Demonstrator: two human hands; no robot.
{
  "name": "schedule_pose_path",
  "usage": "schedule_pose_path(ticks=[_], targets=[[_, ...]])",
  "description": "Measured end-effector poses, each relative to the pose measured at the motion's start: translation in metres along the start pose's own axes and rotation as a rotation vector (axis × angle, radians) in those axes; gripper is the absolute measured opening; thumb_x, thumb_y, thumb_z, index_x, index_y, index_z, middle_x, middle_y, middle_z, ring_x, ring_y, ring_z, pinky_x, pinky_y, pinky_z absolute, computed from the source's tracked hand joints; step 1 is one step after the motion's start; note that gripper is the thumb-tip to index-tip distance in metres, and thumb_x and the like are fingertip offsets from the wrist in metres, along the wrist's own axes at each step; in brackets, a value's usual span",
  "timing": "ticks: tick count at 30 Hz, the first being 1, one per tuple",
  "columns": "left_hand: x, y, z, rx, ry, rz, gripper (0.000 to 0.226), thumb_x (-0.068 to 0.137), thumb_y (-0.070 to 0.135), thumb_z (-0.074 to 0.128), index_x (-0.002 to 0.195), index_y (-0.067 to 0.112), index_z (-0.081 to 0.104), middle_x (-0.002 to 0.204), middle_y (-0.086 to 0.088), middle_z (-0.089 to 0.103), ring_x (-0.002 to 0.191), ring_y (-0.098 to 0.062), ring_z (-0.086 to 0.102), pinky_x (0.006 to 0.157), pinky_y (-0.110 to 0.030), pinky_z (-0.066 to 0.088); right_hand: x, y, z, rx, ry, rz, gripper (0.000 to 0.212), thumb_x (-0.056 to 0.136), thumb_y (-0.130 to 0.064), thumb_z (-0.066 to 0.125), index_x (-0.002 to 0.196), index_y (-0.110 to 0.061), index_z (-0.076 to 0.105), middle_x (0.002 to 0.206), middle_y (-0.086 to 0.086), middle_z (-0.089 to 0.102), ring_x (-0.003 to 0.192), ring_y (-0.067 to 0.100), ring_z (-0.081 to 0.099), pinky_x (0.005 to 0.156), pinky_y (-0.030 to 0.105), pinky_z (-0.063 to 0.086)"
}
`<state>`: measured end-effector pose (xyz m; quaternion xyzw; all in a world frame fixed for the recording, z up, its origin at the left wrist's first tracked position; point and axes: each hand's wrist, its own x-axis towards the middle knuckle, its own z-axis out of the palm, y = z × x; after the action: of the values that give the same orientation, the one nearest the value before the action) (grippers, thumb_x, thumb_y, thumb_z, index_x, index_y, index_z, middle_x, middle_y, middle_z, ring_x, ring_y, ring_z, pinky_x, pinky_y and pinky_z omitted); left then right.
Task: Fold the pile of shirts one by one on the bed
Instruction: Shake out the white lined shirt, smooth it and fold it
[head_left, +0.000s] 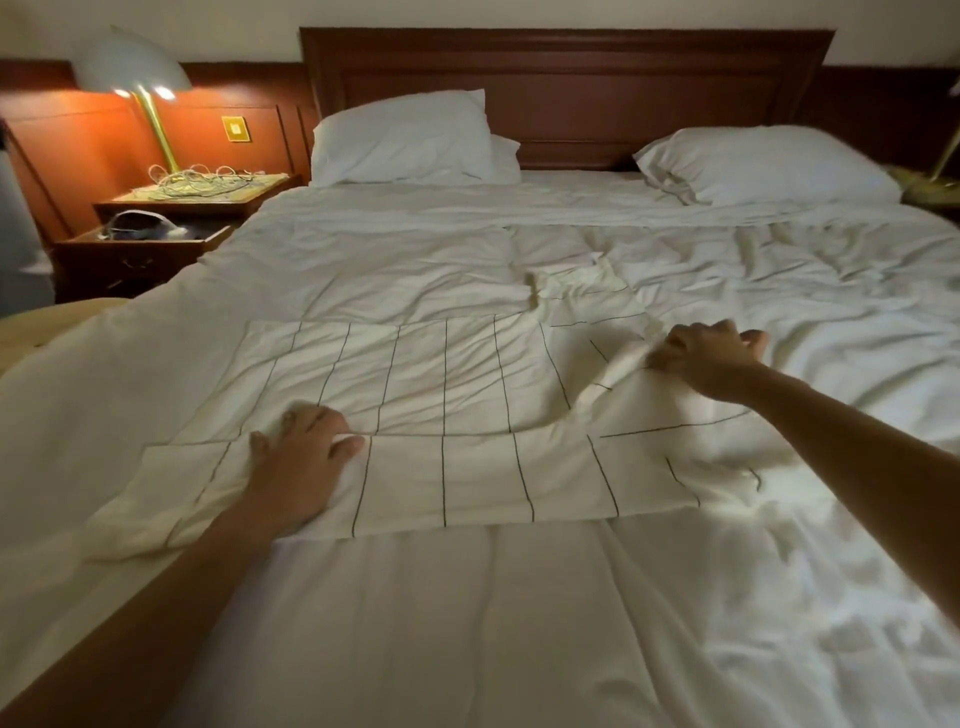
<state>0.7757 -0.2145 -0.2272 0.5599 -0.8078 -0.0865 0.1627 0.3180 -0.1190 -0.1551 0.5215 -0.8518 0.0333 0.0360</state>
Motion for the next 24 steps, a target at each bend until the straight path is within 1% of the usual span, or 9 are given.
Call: schedule_pose_path(ticks=[2,4,7,10,13,16,21,23,24], targets=[[0.003,0.000,0.001,0.031,0.044,-0.005,0.014,0.100,0.038,0.051,0.102,0.025,0.057,0.128,0.000,0.049,0.124,-0.027,0.047,0.111,-0.058,0.024,0.001,-0.004,0.008,0.048,0.074,0.032,0.037,0.096,-0.056,0.045,0.120,-0.028,0.053,0.133,0.007,0.049,0.129,0.031,0.033,0.095,0.046,0.022],[0.003,0.000,0.001,-0.001,0.069,0.010,0.013,0.099,0.039,0.051,0.103,0.028,0.057,0.127,0.002,0.049,0.125,-0.026,0.047,0.112,-0.056,0.021,-0.007,-0.008,0.016,0.070,0.046,0.067,0.042,0.098,-0.052,0.045,0.137,-0.037,0.042,0.156,0.009,0.025,0.145,0.034,0.012,0.111,0.055,0.014],[-0.005,-0.006,-0.007,-0.089,-0.010,0.088,0.031,0.099,0.049,0.048,0.128,0.040,0.050,0.151,0.010,0.034,0.147,-0.016,0.022,0.119,-0.053,0.006,-0.035,-0.018,0.025,0.110,-0.061,-0.014,0.064,0.100,-0.053,0.041,0.155,-0.042,0.010,0.166,0.005,-0.009,0.151,0.034,-0.011,0.117,0.057,0.002],[-0.021,-0.029,-0.024,-0.050,-0.230,0.262,0.069,0.090,0.076,0.036,0.152,0.052,0.017,0.162,0.028,-0.006,0.149,0.000,-0.020,0.123,-0.040,-0.009,-0.079,-0.010,0.027,0.262,-0.191,-0.265,0.062,0.096,-0.063,0.037,0.150,-0.055,0.007,0.166,-0.010,-0.002,0.153,0.012,-0.005,0.121,0.047,0.004],[-0.041,-0.057,-0.047,0.090,-0.409,0.415,0.081,0.078,0.091,0.022,0.150,0.058,0.006,0.158,0.034,-0.019,0.145,0.003,-0.027,0.122,-0.033,-0.010,-0.126,0.019,0.022,0.348,-0.368,-0.411,0.066,0.079,-0.085,0.042,0.139,-0.072,0.018,0.158,-0.030,0.013,0.146,-0.010,0.002,0.123,0.030,0.006],[-0.062,-0.080,-0.067,0.166,-0.394,0.470,0.075,0.085,0.086,0.022,0.152,0.057,0.006,0.160,0.032,-0.014,0.148,0.001,-0.023,0.123,-0.031,-0.009,-0.143,0.043,0.019,0.210,-0.302,-0.464,0.066,0.087,-0.074,0.044,0.145,-0.065,0.015,0.157,-0.029,0.011,0.145,-0.013,-0.001,0.118,0.017,0.004],[-0.083,-0.100,-0.094,0.263,-0.396,0.393,0.086,0.084,0.082,-0.004,0.155,0.038,0.016,0.160,0.025,0.006,0.153,-0.006,0.001,0.121,-0.016,-0.001,-0.140,0.052,0.017,-0.105,-0.216,-0.421,0.053,0.105,-0.040,0.038,0.154,-0.042,0.017,0.160,-0.020,0.020,0.149,0.004,0.017,0.118,0.028,0.026],[-0.092,-0.094,-0.102,0.056,-0.399,0.203,0.064,0.090,0.078,0.028,0.144,0.046,0.042,0.152,0.028,0.031,0.146,-0.003,0.030,0.117,-0.019,0.018,-0.144,0.049,0.006,-0.093,-0.239,-0.397,0.048,0.105,-0.028,0.043,0.152,-0.031,0.035,0.155,-0.002,0.040,0.142,0.018,0.039,0.113,0.032,0.034],[-0.094,-0.092,-0.103,-0.015,-0.382,0.162,0.048,0.088,0.077,0.046,0.128,0.053,0.056,0.139,0.035,0.045,0.133,0.008,0.043,0.113,-0.022,0.026,-0.148,0.049,0.000,-0.076,-0.244,-0.367,0.045,0.104,-0.023,0.043,0.149,-0.026,0.042,0.146,0.006,0.052,0.133,0.023,0.050,0.107,0.032,0.040]])
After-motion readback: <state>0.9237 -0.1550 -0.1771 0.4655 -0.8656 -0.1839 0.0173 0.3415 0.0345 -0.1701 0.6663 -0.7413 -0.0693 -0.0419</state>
